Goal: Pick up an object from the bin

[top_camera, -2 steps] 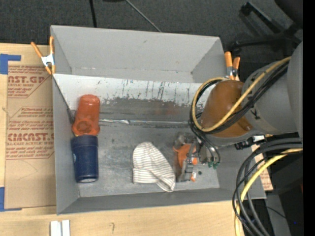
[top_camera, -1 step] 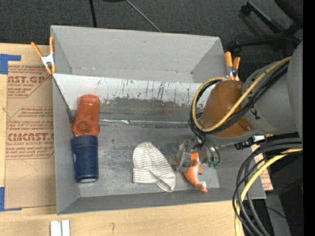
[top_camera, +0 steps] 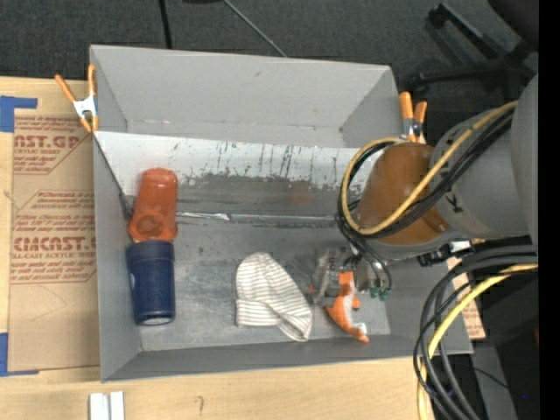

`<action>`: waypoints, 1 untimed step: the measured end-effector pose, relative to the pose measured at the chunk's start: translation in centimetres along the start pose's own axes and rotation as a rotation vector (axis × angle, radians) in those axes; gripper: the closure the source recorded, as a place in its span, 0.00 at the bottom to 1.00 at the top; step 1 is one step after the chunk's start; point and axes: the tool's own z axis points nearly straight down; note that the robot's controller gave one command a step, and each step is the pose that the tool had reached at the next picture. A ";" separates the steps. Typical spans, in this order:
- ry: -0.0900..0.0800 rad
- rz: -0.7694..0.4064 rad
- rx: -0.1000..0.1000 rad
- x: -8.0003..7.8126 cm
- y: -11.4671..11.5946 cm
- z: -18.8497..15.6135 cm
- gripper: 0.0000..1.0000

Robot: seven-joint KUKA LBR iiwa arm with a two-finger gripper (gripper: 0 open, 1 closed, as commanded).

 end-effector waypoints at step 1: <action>-0.001 0.008 -0.001 -1.5 2.3 -2.1 0.00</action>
Offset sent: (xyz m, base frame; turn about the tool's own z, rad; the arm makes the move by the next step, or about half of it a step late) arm 0.0000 0.0000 0.0000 0.0000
